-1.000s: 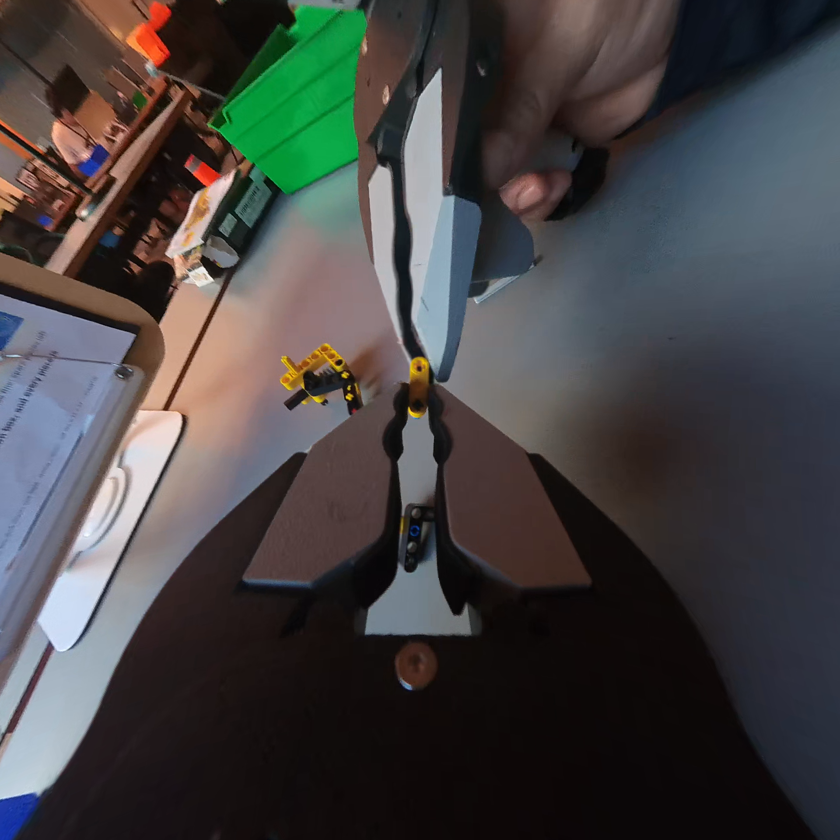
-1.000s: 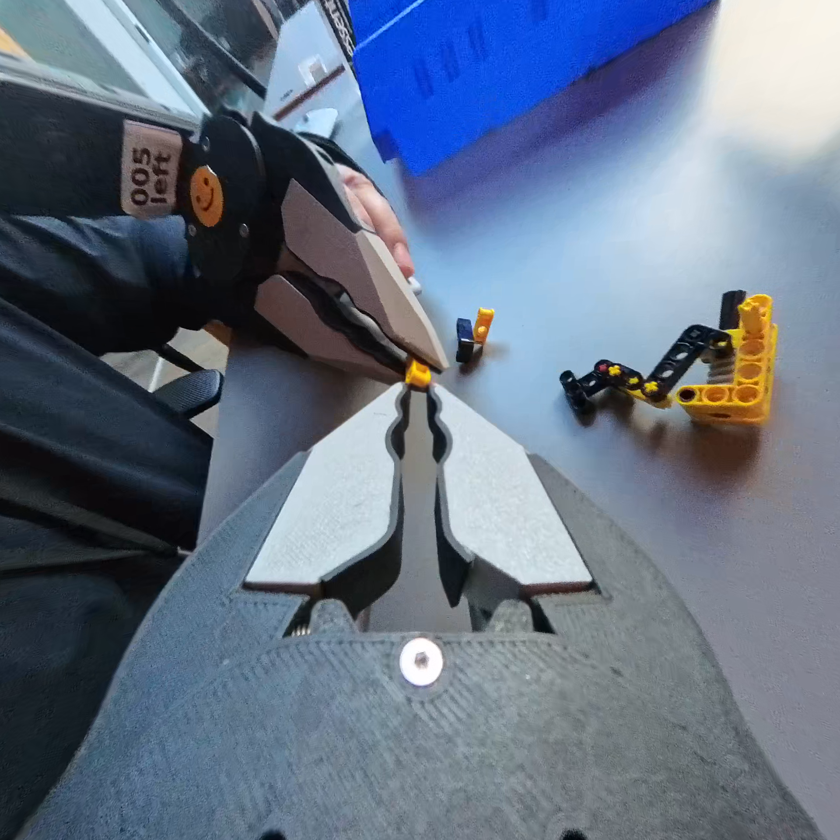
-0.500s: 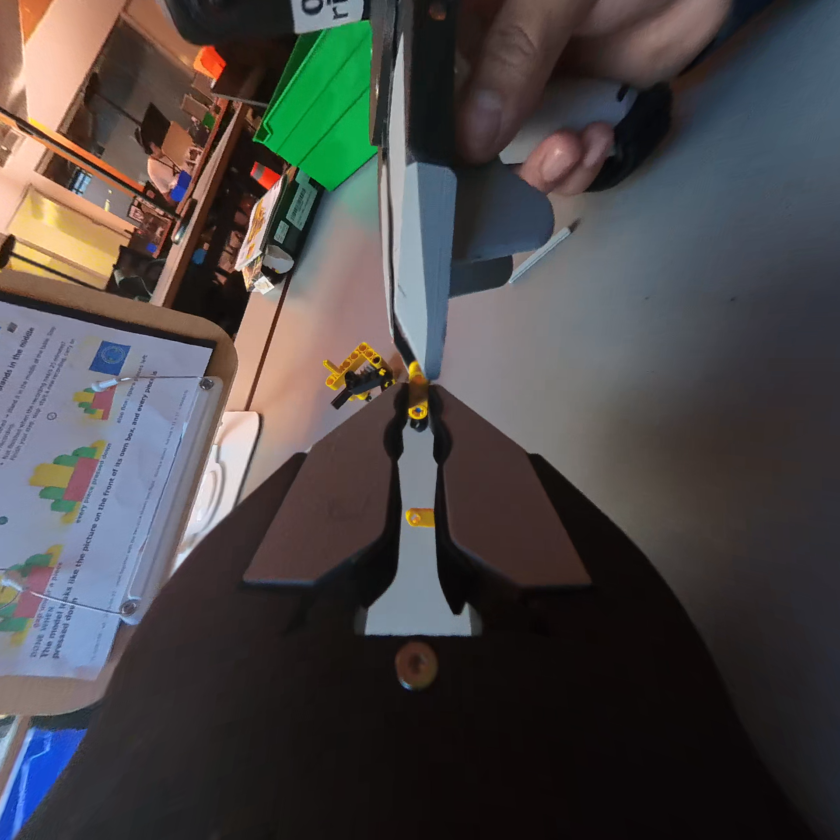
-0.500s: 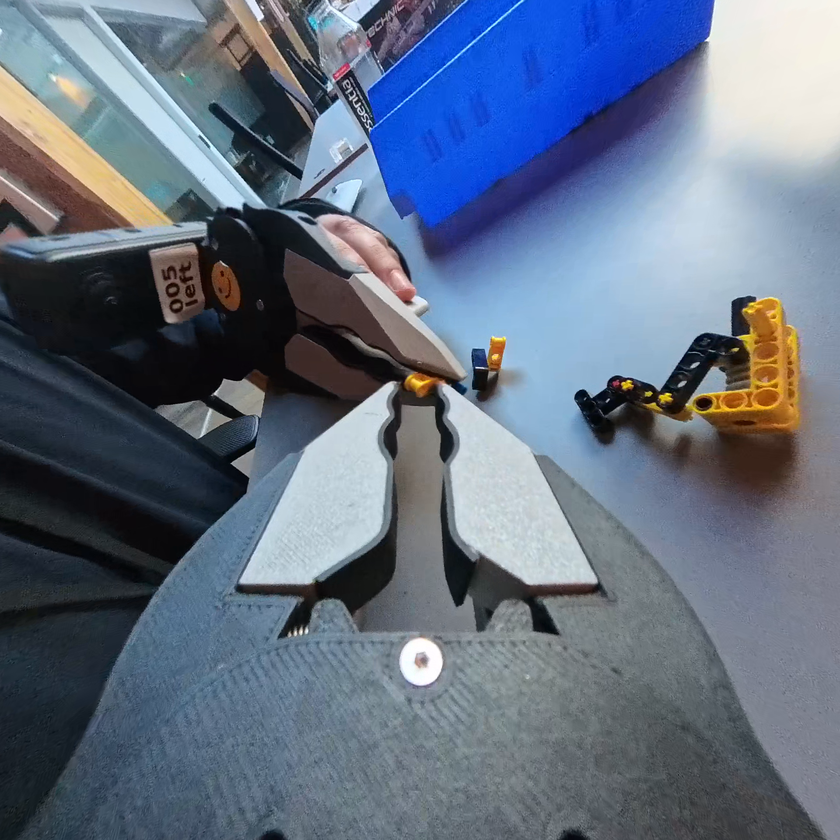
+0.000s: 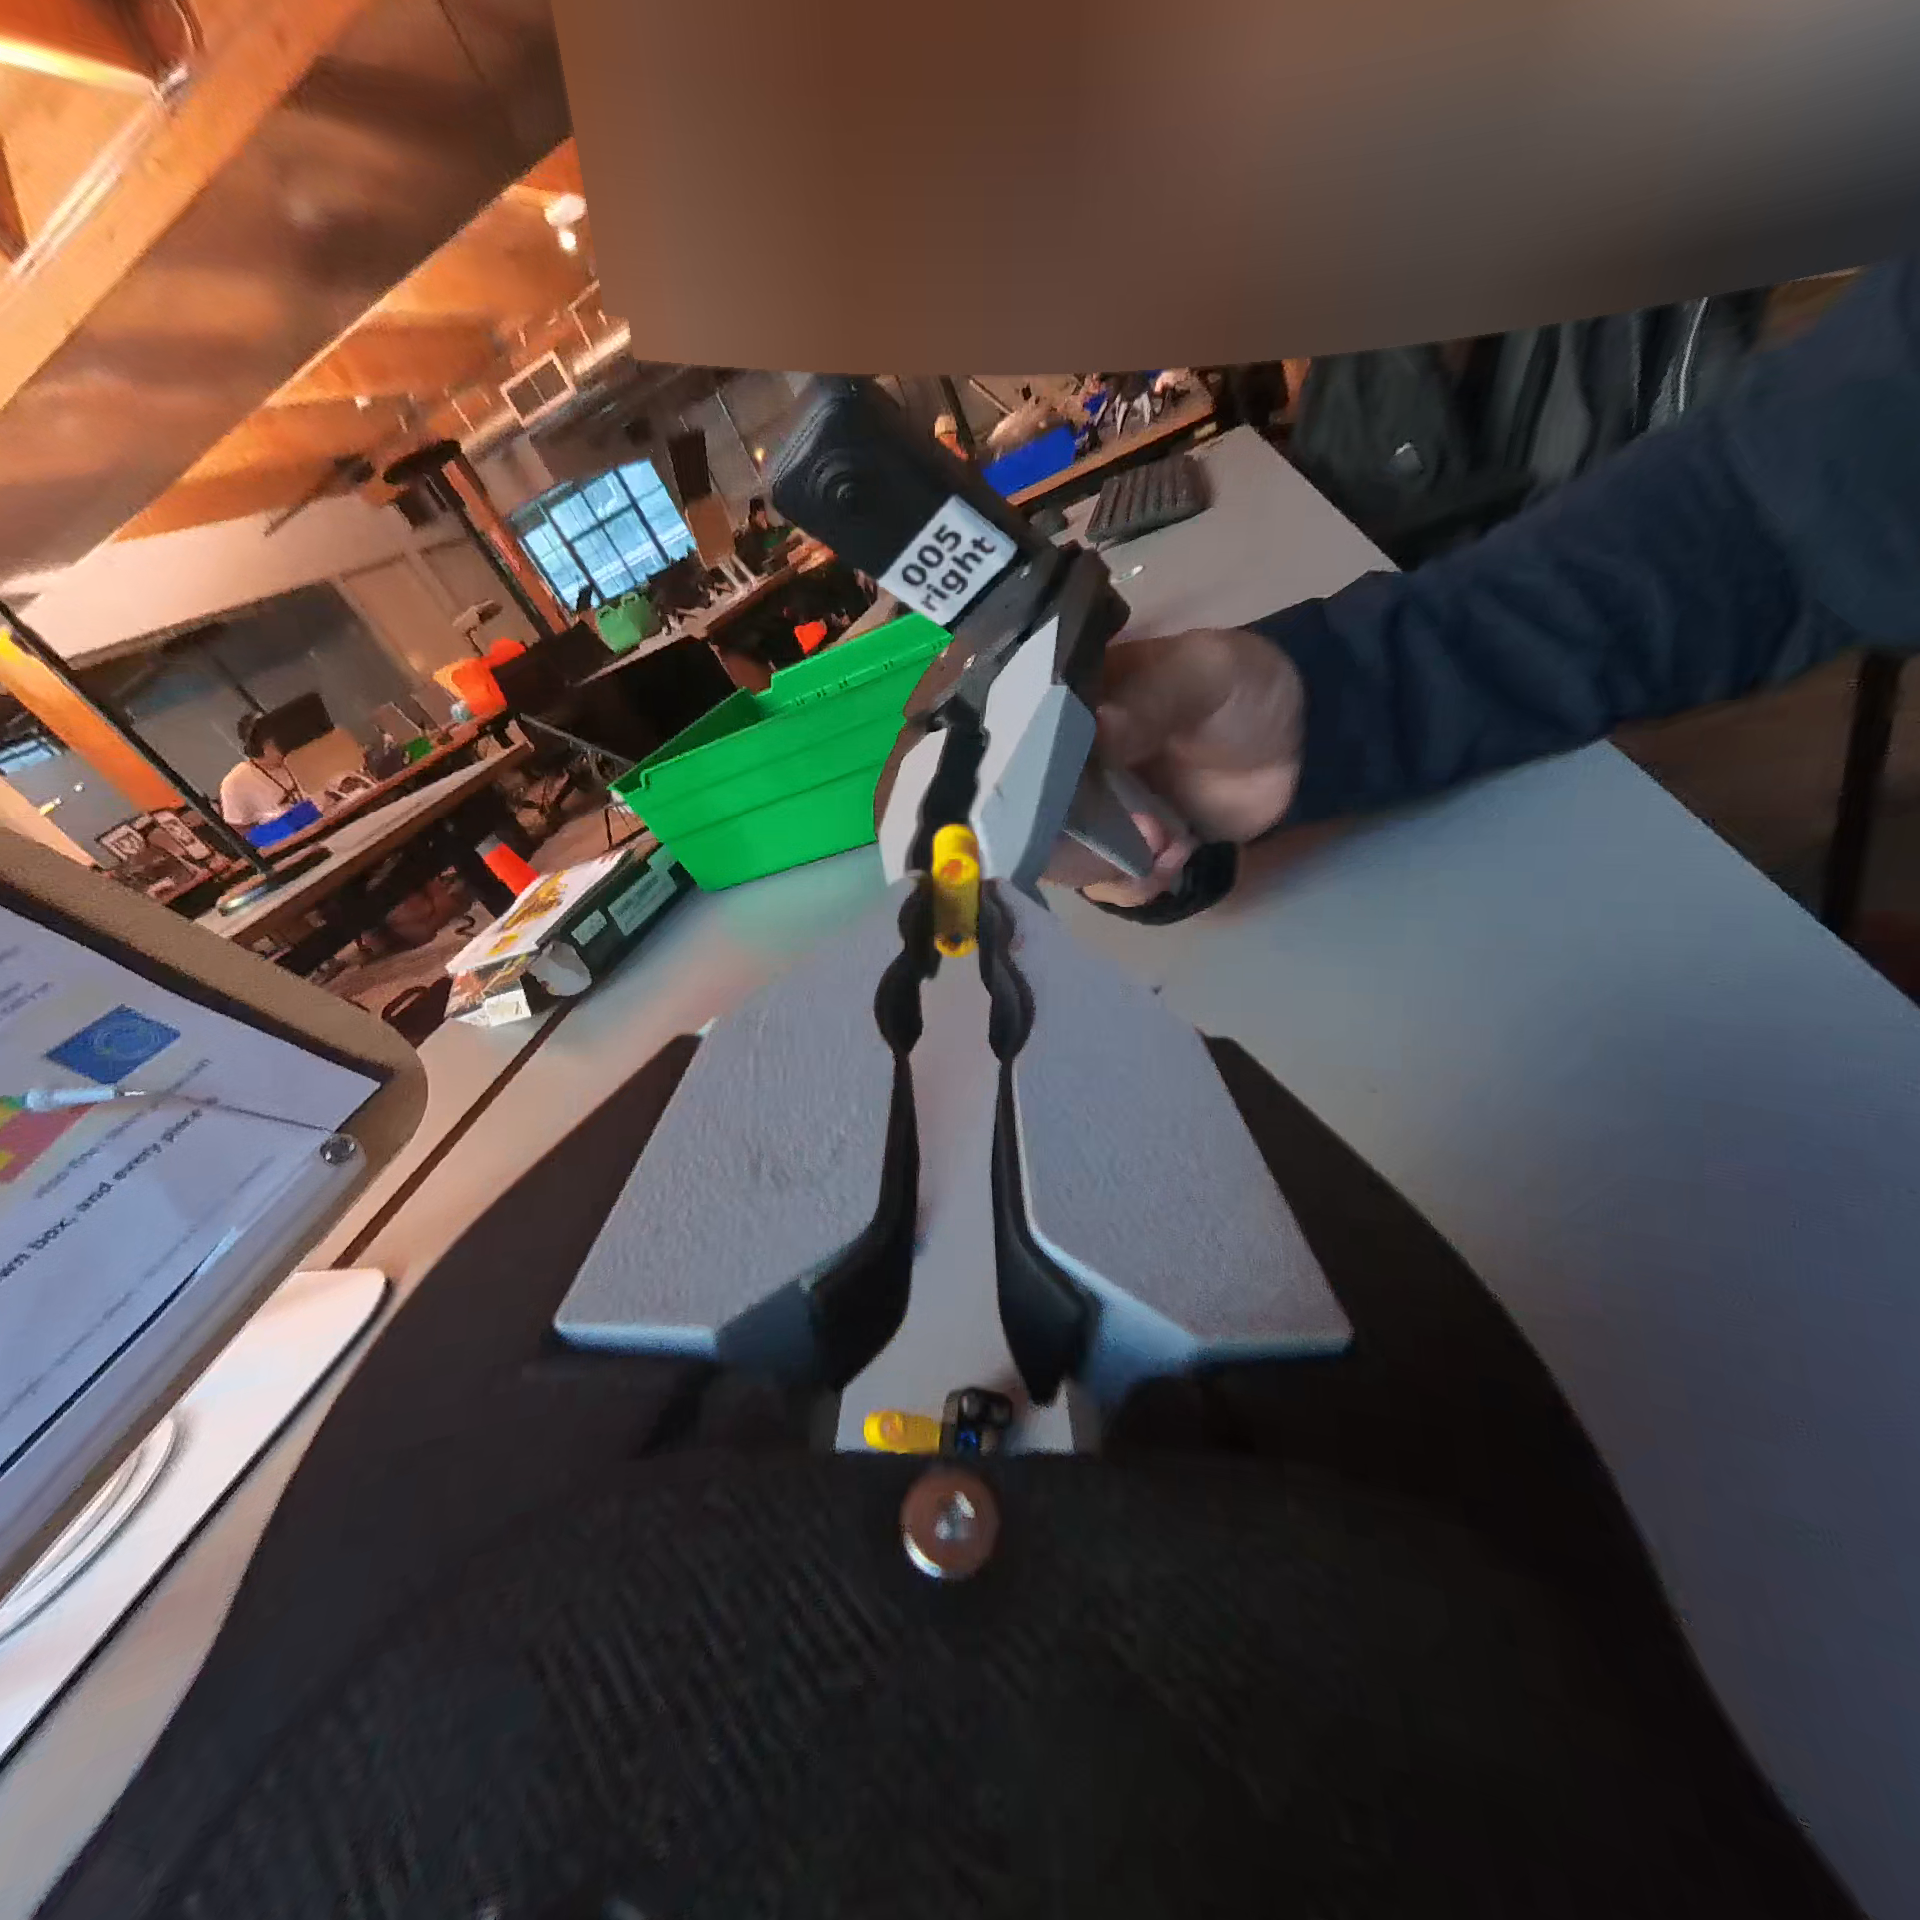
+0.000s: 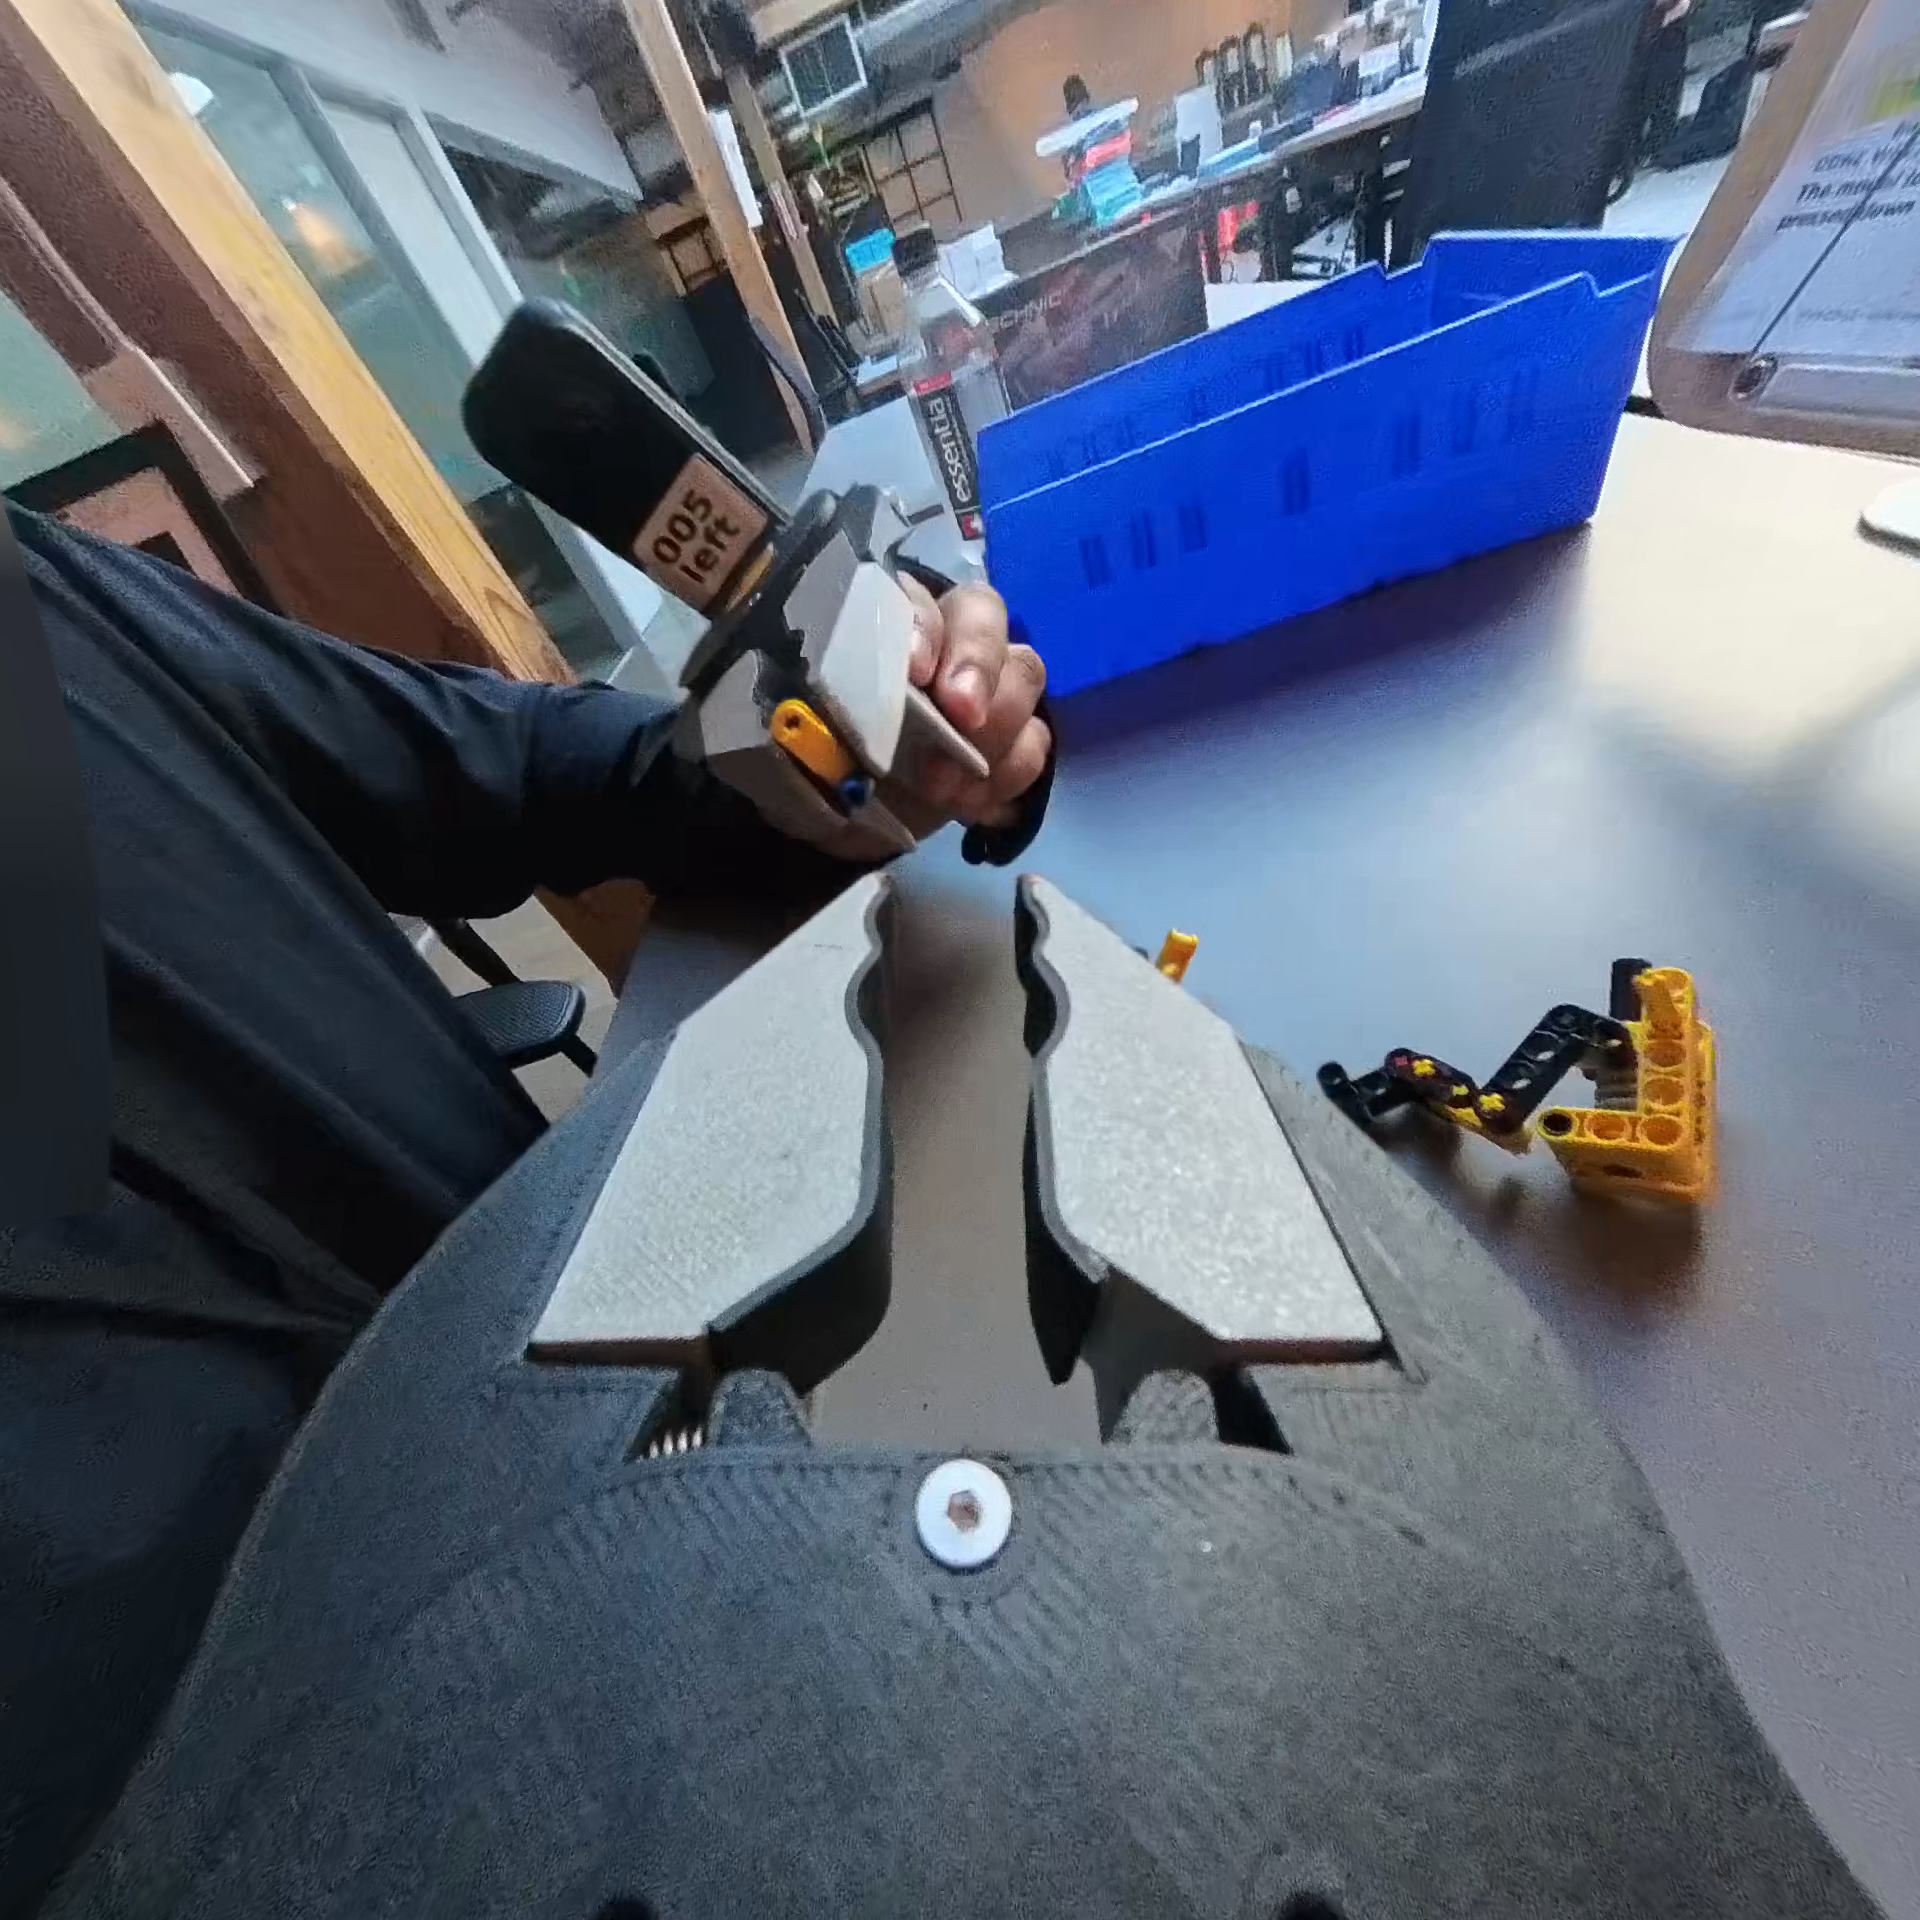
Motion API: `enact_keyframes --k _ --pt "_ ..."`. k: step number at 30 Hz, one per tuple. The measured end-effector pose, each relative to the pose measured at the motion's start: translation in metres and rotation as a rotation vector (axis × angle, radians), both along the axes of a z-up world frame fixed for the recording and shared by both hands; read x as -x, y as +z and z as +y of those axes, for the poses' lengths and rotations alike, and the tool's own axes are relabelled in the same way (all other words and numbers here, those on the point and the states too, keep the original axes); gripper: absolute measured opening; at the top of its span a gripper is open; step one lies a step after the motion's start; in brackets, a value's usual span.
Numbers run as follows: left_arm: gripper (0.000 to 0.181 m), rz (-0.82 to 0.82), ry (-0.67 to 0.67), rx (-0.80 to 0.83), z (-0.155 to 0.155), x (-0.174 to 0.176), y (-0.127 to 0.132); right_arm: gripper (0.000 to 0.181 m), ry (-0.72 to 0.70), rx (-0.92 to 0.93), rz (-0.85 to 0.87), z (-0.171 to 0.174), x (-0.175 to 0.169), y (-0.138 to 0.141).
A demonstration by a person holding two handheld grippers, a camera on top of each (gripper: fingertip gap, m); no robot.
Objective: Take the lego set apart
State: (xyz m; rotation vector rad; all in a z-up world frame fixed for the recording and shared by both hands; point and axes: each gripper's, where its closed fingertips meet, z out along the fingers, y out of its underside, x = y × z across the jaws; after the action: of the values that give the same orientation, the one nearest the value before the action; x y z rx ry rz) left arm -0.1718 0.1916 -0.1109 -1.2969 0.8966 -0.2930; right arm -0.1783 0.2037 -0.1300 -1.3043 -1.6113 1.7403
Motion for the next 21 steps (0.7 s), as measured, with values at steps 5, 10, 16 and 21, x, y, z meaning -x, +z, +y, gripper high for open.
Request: enact_keyframes --k 5,10,16,21 --pt "0.005 -0.109 -0.036 -0.001 -0.003 -0.010 0.007 0.010 0.033 0.003 0.108 -0.012 -0.005 0.021" --pt "0.005 -0.086 -0.013 -0.023 0.000 -0.011 0.005 0.012 0.065 0.081 0.094 -0.012 -0.007 0.023" --pt "0.005 0.002 0.035 -0.085 0.002 -0.010 0.003 0.001 0.143 0.232 0.030 -0.015 -0.007 0.018" --pt "0.006 0.067 0.058 -0.106 0.004 -0.010 -0.003 0.004 0.161 0.297 0.018 -0.014 -0.007 0.017"
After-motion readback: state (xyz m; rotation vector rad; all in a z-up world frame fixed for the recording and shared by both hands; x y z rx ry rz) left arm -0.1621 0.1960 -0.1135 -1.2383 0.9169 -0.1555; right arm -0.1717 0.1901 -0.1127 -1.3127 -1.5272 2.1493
